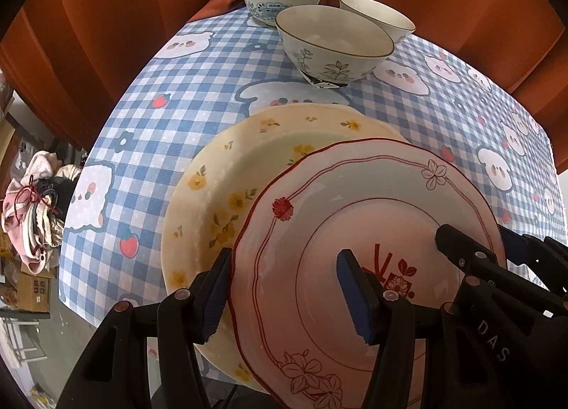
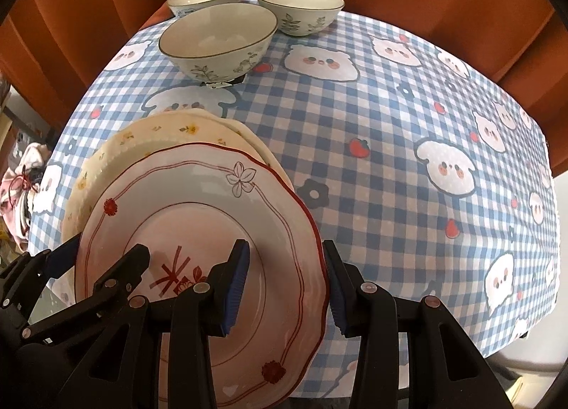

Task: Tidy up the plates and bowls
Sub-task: 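Lower the red-rimmed plate onto the yellow-flowered plate stack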

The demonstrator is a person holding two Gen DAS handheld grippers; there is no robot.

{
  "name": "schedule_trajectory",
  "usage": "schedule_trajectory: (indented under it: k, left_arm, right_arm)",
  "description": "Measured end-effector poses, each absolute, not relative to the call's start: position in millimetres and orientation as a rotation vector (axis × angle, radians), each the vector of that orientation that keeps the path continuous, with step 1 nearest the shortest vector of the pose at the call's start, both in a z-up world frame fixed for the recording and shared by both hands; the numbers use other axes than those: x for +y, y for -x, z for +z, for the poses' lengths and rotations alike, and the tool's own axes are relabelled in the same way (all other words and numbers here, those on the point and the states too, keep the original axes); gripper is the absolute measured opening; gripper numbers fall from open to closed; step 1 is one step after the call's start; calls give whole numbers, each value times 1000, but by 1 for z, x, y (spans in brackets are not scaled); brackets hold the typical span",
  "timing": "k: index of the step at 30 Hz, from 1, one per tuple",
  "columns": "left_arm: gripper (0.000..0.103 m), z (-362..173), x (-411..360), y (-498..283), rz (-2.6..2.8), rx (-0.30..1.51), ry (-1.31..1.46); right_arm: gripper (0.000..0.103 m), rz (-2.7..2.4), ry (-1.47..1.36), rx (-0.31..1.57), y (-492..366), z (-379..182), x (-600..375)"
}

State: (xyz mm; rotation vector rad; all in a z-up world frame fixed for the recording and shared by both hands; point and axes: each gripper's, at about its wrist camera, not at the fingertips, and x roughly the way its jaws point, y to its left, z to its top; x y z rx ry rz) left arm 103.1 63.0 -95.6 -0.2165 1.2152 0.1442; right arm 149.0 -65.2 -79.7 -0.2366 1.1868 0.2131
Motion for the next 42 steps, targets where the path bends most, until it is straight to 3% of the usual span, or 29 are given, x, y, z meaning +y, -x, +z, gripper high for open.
schedule_trajectory:
  k: [7,10,13,42]
  left_arm:
    - [59,-94,64,-106,141,1206,225]
    - [59,-94,64,-107,134,1203,223]
    - [59,-92,63,-107,130,1197,215]
    - [62,-93,82,-120,236,1169,100]
  right_arm:
    - [45,237,193,1205,-148,-76,-73]
    - [38,182,145,1166,-141,-65,-87]
    - [25,197,120,1172,-139,-63,-90]
    - [28,215,130,1233,-166,-86,-49]
